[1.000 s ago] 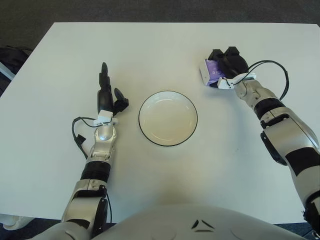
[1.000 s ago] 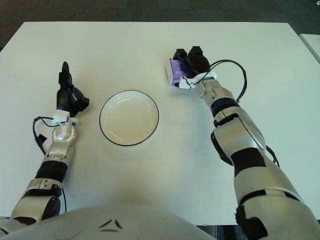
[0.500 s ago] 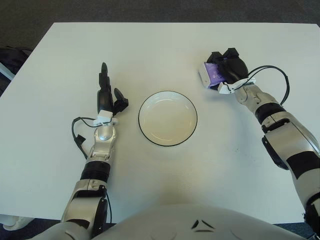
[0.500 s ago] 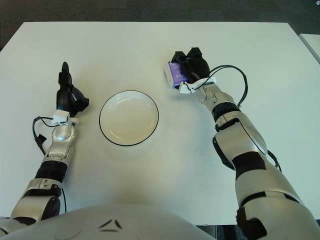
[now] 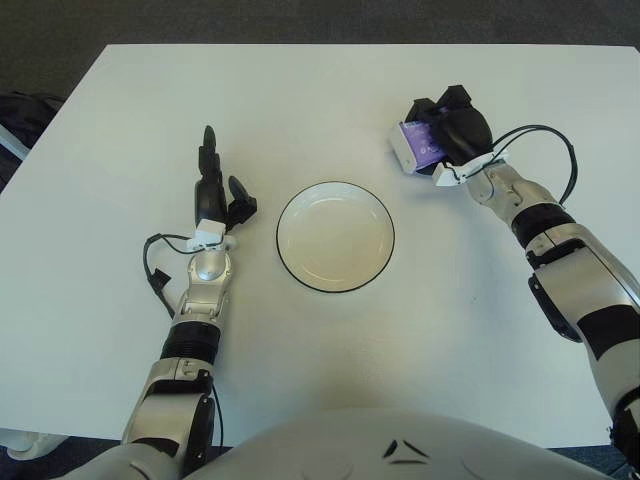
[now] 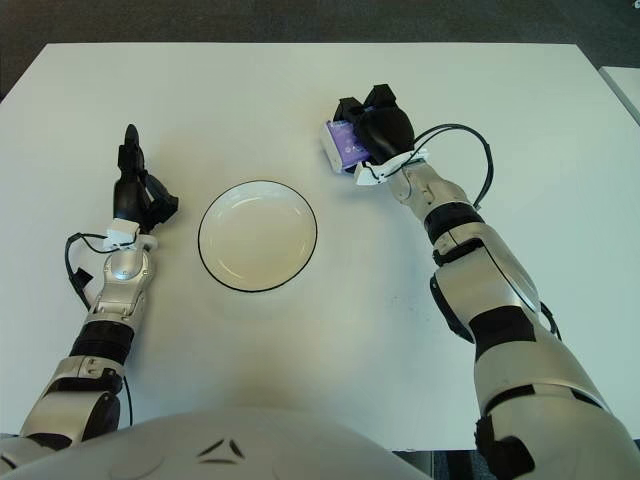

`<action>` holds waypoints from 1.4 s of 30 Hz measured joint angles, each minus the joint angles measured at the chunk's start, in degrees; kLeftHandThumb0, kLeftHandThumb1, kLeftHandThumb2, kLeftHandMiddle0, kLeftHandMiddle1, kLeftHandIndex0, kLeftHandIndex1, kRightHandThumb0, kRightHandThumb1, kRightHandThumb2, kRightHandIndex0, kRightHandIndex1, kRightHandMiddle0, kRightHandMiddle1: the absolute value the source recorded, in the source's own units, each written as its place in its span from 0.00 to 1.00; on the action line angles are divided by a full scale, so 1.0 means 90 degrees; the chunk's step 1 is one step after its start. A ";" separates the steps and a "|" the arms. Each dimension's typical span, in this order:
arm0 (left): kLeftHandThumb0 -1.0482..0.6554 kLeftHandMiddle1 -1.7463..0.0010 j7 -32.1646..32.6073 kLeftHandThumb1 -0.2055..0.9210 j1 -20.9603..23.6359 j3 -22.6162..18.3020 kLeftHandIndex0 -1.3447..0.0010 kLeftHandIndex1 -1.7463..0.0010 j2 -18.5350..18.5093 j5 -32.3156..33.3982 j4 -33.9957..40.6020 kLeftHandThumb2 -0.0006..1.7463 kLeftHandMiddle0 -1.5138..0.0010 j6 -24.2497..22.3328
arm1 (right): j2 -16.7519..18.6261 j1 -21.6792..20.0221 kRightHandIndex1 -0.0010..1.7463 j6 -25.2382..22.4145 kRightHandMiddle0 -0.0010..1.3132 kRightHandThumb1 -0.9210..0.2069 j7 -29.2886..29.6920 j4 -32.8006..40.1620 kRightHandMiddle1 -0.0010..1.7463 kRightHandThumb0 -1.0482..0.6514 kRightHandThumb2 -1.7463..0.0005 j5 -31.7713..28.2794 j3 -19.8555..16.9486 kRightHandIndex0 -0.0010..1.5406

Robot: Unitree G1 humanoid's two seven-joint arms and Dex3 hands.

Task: Put the tissue paper into the plate.

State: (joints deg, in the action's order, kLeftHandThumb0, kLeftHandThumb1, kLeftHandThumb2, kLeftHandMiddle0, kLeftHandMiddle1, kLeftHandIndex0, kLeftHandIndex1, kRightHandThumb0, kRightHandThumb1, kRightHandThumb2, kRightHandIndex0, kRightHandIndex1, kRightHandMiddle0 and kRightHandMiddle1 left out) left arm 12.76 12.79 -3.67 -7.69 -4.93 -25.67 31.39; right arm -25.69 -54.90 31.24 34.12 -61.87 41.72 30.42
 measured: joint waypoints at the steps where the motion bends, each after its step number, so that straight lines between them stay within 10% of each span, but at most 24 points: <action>1: 0.06 1.00 -0.0010 1.00 0.0003 0.0000 1.00 0.97 -0.0004 0.0005 0.0000 0.67 0.98 -0.0006 | -0.0009 0.0021 1.00 0.0009 0.92 0.73 -0.0062 0.0165 1.00 0.61 0.10 -0.0059 -0.0072 0.90; 26: 0.06 1.00 -0.0115 1.00 0.0129 -0.0014 1.00 0.98 -0.0026 0.0024 -0.0082 0.66 0.98 -0.0041 | -0.0057 0.1149 1.00 -0.1158 0.79 0.59 -0.3523 0.6211 1.00 0.58 0.22 -0.1729 -0.1401 0.85; 41: 0.06 1.00 -0.0169 1.00 0.0175 0.0010 1.00 1.00 -0.0031 0.0017 -0.0181 0.67 1.00 0.0000 | 0.0276 0.2005 1.00 -0.1801 0.76 0.57 -0.4916 0.8206 1.00 0.57 0.24 -0.2270 -0.1527 0.82; 42: 0.06 1.00 -0.0169 1.00 0.0175 0.0013 1.00 1.00 -0.0034 0.0012 -0.0190 0.68 1.00 0.0004 | 0.0266 0.2050 0.99 -0.1784 0.55 0.39 -0.5004 0.8281 1.00 0.51 0.38 -0.2280 -0.1526 0.73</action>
State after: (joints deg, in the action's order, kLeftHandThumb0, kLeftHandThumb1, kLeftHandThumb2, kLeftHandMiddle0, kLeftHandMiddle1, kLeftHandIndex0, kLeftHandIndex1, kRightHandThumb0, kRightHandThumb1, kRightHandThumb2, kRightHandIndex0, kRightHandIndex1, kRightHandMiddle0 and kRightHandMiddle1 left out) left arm 11.24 14.37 -3.55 -8.00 -4.83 -27.37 31.43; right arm -23.30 -36.45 15.18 -10.91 12.66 21.20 16.68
